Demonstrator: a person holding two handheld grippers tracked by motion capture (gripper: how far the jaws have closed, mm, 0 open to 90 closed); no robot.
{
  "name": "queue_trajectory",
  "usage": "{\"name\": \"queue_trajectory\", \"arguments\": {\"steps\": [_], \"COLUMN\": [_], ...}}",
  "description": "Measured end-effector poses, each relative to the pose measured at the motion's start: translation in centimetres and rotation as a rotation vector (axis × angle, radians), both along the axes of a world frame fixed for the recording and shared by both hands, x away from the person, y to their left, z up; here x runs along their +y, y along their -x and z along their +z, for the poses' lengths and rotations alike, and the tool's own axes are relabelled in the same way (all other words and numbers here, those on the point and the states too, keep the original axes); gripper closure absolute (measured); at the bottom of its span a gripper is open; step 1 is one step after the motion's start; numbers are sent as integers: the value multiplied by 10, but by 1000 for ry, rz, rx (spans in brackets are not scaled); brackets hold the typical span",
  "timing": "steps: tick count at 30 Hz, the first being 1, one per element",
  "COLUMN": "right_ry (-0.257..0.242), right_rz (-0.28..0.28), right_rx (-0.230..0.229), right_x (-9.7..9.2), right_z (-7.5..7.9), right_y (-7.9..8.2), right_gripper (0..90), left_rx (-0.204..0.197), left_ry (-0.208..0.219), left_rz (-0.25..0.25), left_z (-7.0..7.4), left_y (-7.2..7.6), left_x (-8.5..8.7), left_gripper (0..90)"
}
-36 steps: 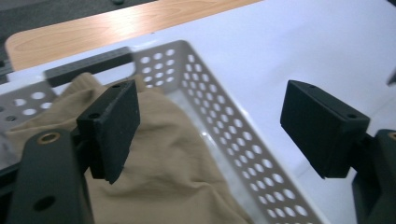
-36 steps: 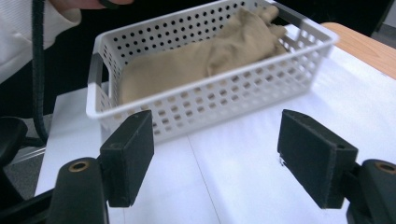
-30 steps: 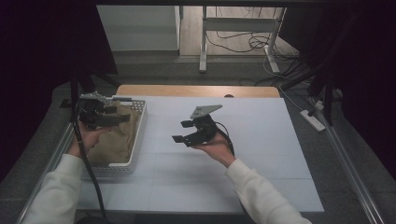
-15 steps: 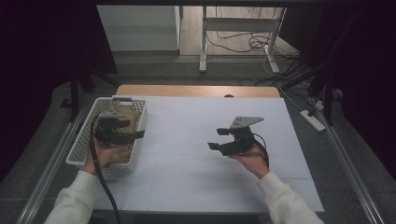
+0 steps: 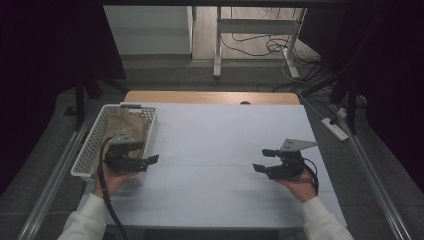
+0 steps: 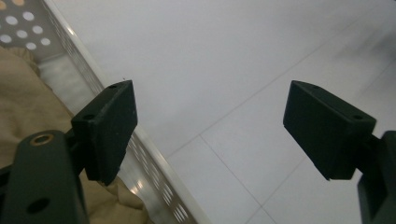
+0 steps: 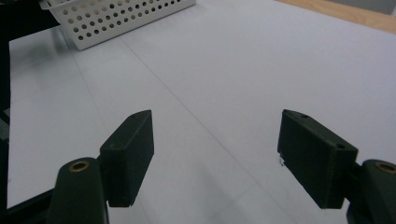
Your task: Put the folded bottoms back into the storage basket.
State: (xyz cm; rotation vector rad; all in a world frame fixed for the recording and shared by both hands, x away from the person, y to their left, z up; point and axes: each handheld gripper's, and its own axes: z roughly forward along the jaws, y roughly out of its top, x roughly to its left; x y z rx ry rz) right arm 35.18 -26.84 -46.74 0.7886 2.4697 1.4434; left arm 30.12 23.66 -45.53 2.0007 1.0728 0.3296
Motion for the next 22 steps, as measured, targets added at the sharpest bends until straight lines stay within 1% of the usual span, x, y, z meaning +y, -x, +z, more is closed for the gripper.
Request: {"name": "queue_trajectory", "arguments": {"steps": [3,7,11,22], "right_ry": [3,8,28,24], "right_rz": [-8,-4,9,14], "right_rx": [11,15,1,-19], "right_x": [-9,-14,-13,-14], "right_z": [-3,-6,-7,-6], "right_y": [5,10,12,12], "right_gripper": [270,270,270,270], "left_rx": [-9,-11,-14,-12], "left_ry": [1,0,2,0], "left_rz": [-6,-9,-6,-8], "left_z": [-2,-3,-4,-3], "left_y": [4,5,3,4], "left_x": [0,0,0,0], "left_gripper": [182,180,175,165]}}
